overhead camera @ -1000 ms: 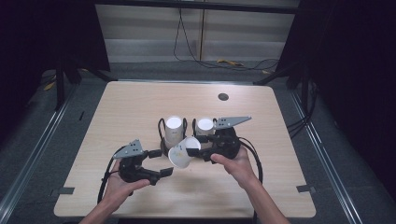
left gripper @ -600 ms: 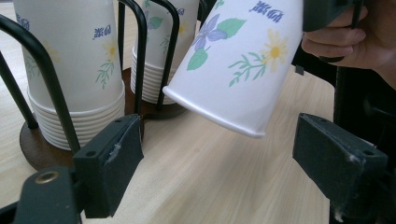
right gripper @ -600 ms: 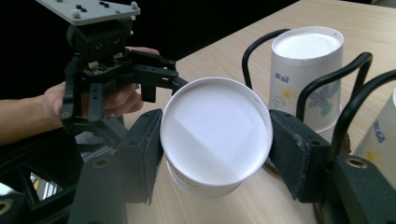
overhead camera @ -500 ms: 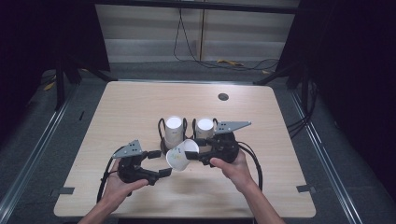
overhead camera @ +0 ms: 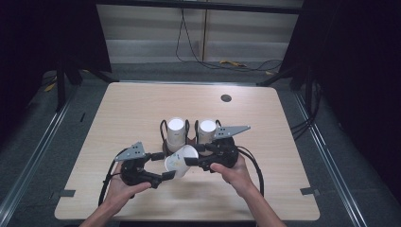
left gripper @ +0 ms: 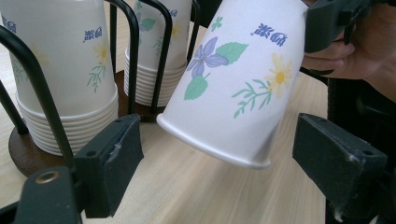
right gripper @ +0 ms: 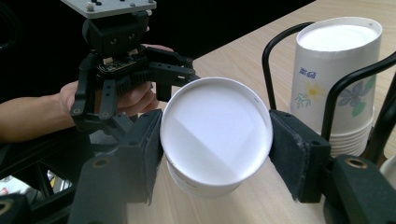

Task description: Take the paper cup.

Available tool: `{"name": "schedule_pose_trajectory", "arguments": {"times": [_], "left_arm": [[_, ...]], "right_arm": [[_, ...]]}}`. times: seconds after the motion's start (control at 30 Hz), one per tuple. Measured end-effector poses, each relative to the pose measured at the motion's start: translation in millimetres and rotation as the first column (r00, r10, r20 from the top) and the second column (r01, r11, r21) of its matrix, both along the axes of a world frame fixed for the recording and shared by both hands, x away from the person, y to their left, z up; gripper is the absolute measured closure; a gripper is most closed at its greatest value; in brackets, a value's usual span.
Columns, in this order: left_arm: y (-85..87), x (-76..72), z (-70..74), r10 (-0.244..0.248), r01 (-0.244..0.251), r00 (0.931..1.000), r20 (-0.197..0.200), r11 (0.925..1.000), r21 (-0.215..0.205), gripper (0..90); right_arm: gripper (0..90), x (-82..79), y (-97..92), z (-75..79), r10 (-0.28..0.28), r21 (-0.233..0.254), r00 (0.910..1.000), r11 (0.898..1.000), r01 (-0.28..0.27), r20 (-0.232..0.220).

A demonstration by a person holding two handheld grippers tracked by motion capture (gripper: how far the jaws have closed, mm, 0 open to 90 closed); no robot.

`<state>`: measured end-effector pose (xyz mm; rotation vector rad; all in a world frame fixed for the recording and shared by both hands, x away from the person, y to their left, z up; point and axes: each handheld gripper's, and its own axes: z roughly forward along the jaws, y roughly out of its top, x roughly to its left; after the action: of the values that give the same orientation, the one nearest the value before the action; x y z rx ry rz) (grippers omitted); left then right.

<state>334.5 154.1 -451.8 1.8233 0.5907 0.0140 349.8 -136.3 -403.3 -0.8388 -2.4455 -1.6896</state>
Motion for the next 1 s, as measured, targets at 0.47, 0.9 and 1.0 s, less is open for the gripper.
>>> {"name": "schedule_pose_trajectory", "arguments": {"times": [0.47, 0.9, 1.0], "left_arm": [[-6.2, -0.5, -2.2, -0.033, 0.033, 0.9993, 0.014, 0.9993, 0.018, 15.7], [-14.0, 0.3, -8.3, -0.059, 0.058, 0.9982, 0.015, 0.9973, 0.045, 15.9], [-14.2, -0.8, -7.2, -0.053, 0.052, 0.9983, 0.026, 0.9976, 0.046, 17.9]], "right_arm": [[38.9, 0.6, 6.2, -3.3, 0.04, 0.043, 0.999, 0.998, -0.039, -0.022], [38.9, 1.8, 6.7, -2.6, 0.044, 0.069, 0.9985, 0.997, -0.042, -0.032], [38.9, 1.4, 6.6, -2.3, 0.052, 0.075, 0.9982, 0.996, -0.049, -0.03]]}}
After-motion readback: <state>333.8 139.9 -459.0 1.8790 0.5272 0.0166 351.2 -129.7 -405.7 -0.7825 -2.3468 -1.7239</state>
